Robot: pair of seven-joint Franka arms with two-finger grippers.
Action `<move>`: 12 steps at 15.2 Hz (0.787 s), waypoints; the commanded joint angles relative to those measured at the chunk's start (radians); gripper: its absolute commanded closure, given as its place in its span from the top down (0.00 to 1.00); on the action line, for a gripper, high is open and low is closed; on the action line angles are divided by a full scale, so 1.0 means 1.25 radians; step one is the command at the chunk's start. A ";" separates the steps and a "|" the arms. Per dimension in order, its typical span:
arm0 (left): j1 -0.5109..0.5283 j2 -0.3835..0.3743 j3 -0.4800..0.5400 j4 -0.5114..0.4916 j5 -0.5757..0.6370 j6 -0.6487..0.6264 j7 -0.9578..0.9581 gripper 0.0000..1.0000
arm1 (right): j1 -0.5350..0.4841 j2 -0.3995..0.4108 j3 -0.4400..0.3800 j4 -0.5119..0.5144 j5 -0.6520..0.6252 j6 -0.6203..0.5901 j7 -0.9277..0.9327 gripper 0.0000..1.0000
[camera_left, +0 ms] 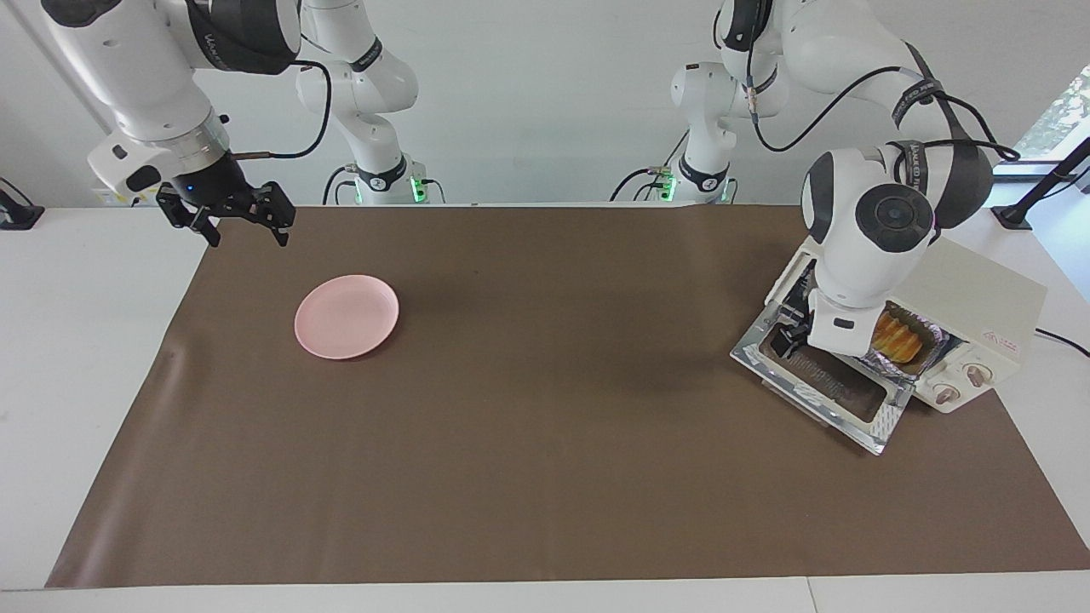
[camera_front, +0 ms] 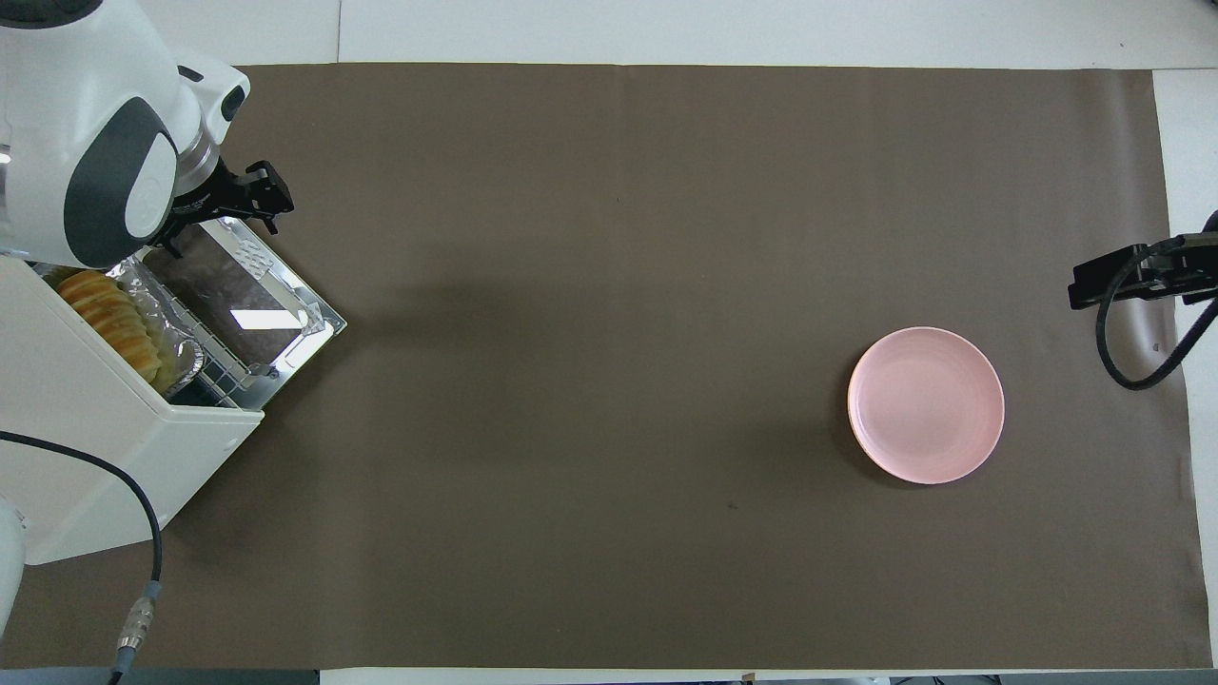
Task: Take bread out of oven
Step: 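Reach the left gripper into the oven and grasp the foil tray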
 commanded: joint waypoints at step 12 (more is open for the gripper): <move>0.036 -0.051 0.031 -0.188 0.075 0.147 -0.077 1.00 | -0.006 -0.010 0.000 -0.006 0.015 -0.011 -0.023 1.00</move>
